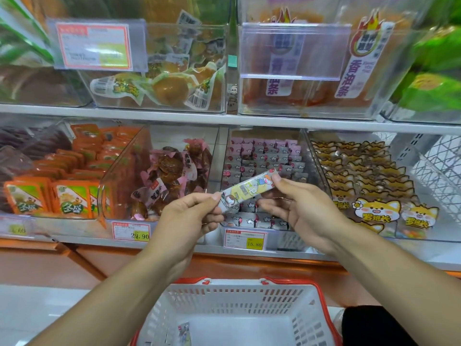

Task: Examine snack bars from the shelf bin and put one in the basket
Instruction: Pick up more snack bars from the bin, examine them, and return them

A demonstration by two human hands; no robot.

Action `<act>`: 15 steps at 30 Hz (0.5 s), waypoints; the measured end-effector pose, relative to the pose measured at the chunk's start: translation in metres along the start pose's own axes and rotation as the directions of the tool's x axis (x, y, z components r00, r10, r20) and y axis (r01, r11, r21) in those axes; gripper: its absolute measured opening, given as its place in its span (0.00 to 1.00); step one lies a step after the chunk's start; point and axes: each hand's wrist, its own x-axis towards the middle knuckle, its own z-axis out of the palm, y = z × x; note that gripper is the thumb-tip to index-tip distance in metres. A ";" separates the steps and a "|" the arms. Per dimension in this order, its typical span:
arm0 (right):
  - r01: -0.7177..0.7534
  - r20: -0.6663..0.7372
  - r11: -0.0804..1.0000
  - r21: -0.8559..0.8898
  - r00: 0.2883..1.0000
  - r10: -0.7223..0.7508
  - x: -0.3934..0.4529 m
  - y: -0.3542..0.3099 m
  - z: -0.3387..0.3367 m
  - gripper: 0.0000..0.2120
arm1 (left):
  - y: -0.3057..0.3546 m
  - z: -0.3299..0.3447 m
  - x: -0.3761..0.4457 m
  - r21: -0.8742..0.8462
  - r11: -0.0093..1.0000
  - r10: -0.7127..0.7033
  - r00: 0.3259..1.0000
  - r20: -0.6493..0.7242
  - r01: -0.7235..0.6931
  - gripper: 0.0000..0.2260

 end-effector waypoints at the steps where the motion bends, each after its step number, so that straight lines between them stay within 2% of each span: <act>1: -0.005 -0.005 1.000 0.006 1.000 0.005 0.001 0.001 0.000 0.10 | 0.000 0.000 0.000 0.002 1.000 0.002 1.000 -0.007 -0.002 0.08; 6: 0.031 -0.090 0.997 0.069 0.996 -0.025 0.004 0.001 0.002 0.09 | -0.001 0.003 0.002 0.011 0.999 0.038 0.998 -0.057 -0.038 0.10; 10: 0.016 -0.175 0.989 0.150 0.985 0.011 0.005 0.000 0.008 0.05 | 0.000 0.005 0.004 0.074 0.996 0.065 0.994 -0.090 -0.058 0.08; 15: -0.022 -0.112 0.970 0.242 0.992 0.051 0.007 -0.003 0.011 0.06 | -0.001 0.005 0.006 0.072 0.994 0.092 0.990 -0.109 -0.084 0.06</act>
